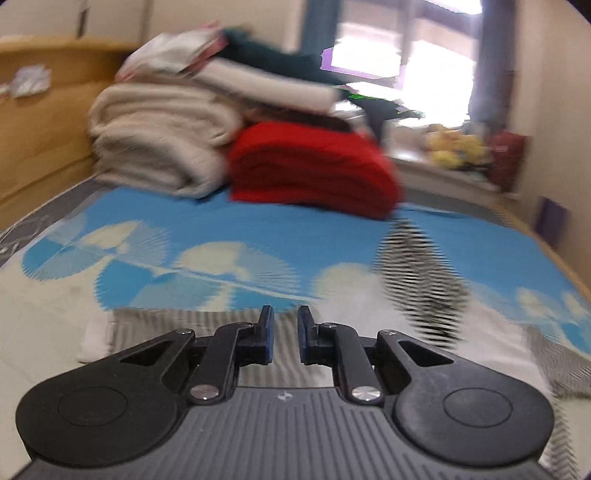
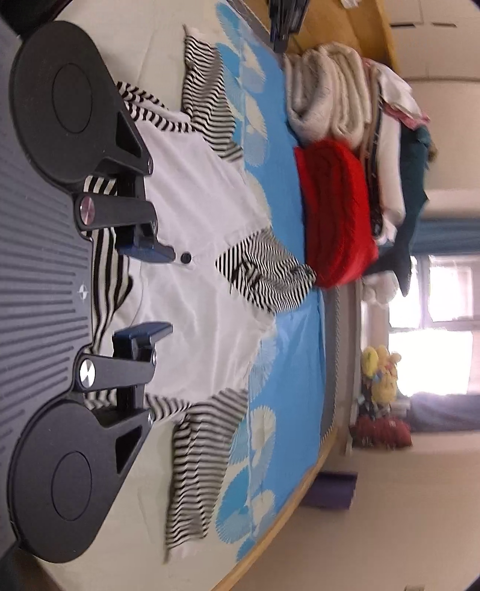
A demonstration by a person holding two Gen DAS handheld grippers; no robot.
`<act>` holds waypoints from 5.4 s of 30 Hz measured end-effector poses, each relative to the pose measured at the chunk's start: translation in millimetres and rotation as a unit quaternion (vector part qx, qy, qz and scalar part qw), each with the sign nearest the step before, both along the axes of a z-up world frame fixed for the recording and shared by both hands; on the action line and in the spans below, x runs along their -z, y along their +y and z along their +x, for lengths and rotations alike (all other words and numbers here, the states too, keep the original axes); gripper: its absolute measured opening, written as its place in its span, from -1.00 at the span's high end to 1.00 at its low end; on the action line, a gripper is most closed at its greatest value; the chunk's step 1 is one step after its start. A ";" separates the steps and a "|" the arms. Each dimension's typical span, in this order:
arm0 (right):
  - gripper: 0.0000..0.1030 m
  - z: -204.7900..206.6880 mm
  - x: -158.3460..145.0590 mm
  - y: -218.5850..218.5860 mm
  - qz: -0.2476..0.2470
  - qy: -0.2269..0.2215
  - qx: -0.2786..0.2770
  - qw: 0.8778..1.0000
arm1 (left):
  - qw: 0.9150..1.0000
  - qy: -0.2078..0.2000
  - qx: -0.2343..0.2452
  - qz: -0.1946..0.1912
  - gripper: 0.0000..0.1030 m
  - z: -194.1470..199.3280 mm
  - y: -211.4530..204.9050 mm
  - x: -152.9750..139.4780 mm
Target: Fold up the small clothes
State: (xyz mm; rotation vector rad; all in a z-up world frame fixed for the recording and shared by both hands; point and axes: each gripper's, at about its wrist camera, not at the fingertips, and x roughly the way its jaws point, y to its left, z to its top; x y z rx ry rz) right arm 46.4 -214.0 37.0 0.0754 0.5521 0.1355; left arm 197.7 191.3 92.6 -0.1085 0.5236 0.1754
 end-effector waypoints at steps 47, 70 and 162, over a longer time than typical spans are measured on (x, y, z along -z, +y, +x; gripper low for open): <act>0.92 242.5 40.3 -31.0 0.064 0.084 0.065 0.992 | 0.986 0.025 0.069 -0.147 0.89 95.1 -72.7 23.6; 1.00 304.3 143.5 -36.9 0.138 0.258 0.137 0.946 | 0.972 0.200 0.004 -0.125 0.49 146.5 -53.6 53.0; 0.89 195.0 180.9 -381.5 0.273 0.180 0.496 0.805 | 0.954 0.242 0.175 -0.031 0.26 137.9 -170.3 77.2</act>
